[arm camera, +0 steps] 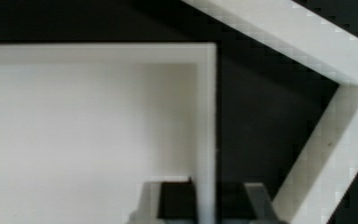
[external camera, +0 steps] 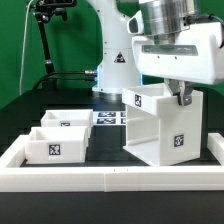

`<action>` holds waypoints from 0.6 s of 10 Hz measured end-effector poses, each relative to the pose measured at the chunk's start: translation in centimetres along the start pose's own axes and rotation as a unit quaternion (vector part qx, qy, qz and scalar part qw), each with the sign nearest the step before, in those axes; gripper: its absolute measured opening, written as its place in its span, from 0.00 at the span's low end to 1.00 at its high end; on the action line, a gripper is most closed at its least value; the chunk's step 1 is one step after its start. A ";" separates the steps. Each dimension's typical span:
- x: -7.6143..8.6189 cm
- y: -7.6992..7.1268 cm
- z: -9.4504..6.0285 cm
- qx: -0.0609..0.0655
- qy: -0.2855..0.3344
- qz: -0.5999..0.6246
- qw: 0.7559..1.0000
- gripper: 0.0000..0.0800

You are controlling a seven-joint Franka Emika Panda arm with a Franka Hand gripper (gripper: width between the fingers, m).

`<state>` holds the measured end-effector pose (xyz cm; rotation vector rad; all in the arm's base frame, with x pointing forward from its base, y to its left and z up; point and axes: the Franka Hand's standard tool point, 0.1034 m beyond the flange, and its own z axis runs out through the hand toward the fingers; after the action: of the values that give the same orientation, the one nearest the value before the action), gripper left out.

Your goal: Assemble drawer

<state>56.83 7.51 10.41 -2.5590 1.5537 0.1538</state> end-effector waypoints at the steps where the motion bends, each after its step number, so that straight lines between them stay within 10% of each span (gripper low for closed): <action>1: 0.0 0.0 0.0 0.000 0.000 0.000 1.000 0.05; 6: -0.5 -0.5 0.2 0.013 0.004 0.090 0.996 0.05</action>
Offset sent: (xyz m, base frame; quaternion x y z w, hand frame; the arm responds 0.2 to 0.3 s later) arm 0.0000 0.0000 0.0000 0.0000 0.0000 0.0000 1.0000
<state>57.06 8.19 10.36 -2.4004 1.7768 0.1427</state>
